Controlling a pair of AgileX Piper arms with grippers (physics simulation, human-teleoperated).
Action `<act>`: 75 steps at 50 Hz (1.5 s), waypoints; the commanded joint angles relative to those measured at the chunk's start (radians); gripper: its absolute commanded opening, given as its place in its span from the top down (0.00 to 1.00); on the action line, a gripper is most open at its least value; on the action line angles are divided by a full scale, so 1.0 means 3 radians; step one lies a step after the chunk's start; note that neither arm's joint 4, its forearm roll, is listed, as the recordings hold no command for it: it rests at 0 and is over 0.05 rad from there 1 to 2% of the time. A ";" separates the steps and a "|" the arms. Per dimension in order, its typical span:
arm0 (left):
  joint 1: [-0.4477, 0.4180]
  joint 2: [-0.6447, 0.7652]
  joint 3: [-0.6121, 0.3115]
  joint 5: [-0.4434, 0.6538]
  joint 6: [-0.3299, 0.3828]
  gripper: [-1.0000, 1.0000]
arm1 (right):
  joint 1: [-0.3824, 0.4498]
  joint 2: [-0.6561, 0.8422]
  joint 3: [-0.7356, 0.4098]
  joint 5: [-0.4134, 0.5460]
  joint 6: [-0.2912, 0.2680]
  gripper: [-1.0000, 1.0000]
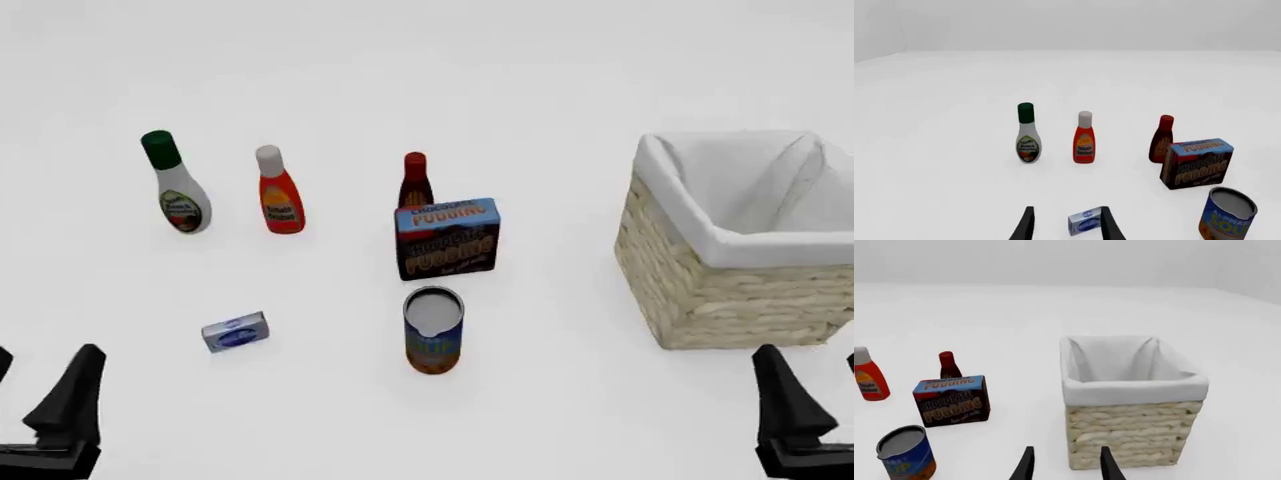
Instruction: Pick the bbq sauce and place it in the basket.
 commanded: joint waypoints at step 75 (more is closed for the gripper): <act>0.0000 0.0000 0.0000 0.0000 0.0000 0.00 | 0.0857 0.2528 -0.2766 0.0808 -0.0419 0.00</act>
